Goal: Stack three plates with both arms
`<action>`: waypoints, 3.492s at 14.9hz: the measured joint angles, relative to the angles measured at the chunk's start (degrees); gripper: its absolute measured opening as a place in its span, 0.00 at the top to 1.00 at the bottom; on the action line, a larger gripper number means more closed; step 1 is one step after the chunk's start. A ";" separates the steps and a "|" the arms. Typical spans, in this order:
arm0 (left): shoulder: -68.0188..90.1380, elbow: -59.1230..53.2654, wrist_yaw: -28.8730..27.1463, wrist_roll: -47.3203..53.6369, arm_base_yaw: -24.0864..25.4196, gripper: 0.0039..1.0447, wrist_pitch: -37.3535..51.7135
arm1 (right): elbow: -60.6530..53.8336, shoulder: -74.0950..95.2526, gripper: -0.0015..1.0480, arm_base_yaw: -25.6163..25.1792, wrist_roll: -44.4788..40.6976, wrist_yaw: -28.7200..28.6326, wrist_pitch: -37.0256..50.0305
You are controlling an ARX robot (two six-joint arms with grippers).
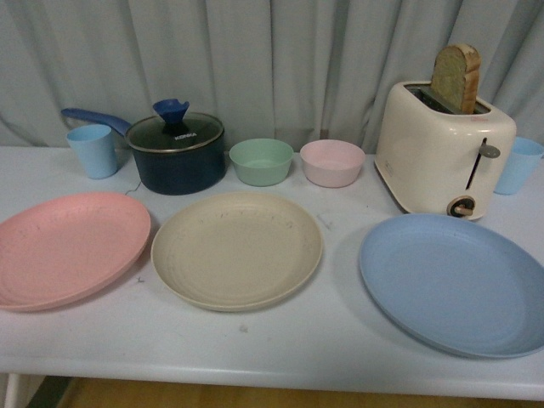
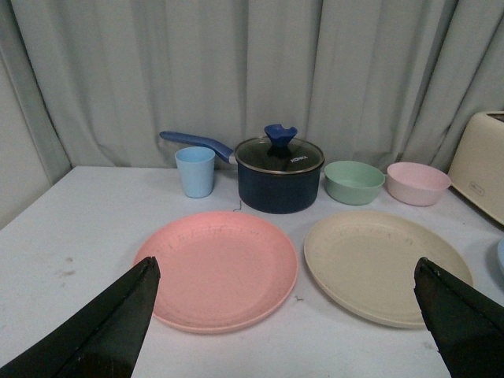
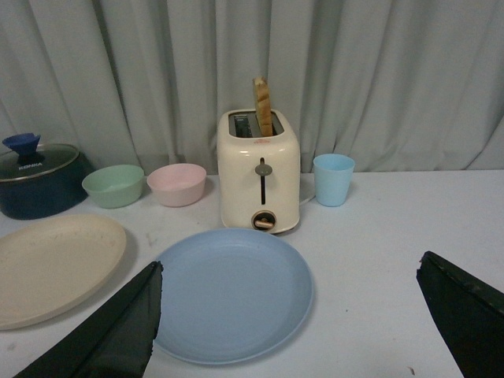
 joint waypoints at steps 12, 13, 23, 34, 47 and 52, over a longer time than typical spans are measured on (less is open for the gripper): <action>0.00 0.00 0.00 0.00 0.00 0.06 0.00 | 0.00 0.00 0.06 0.00 0.00 0.00 0.02; 0.00 0.00 0.00 0.00 0.00 0.06 -0.02 | 0.00 0.00 0.06 0.00 0.00 0.00 0.02; 0.00 0.00 0.00 0.00 0.00 0.06 0.00 | 0.00 0.00 0.06 0.00 0.00 0.00 0.00; 79.36 28.98 3.39 -1.27 8.55 0.06 31.76 | 0.00 0.00 0.06 0.00 0.00 0.02 0.02; 122.95 63.60 7.48 1.25 19.93 0.06 17.90 | 0.00 0.00 0.06 0.00 0.00 0.02 0.02; 125.57 61.81 9.84 1.70 22.47 0.12 18.53 | 0.00 0.00 0.06 0.00 -0.02 0.02 0.02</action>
